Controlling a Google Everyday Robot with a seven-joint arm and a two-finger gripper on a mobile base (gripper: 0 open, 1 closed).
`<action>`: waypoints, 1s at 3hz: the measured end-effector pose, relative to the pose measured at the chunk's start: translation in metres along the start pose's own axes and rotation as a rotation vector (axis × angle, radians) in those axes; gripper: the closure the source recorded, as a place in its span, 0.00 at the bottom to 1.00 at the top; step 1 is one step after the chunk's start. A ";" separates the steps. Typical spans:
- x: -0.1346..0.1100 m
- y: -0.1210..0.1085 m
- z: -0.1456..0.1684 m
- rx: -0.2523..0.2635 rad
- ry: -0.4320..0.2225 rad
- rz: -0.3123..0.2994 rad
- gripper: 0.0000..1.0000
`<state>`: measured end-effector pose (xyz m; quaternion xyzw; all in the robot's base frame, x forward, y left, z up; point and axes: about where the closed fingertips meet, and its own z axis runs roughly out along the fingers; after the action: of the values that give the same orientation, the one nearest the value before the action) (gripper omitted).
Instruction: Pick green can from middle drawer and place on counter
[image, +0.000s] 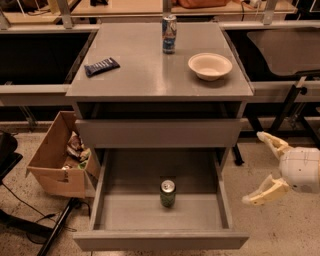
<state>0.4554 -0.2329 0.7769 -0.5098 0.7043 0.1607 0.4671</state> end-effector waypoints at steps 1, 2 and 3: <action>0.015 0.002 0.039 -0.026 -0.062 0.000 0.00; 0.030 0.011 0.133 -0.099 -0.195 -0.022 0.00; 0.052 0.017 0.212 -0.153 -0.296 -0.021 0.00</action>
Offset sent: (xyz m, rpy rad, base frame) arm 0.1024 0.1499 -0.2292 0.3930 -0.0059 0.2618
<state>0.5433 -0.1062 0.6211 -0.5220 0.6082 0.2825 0.5270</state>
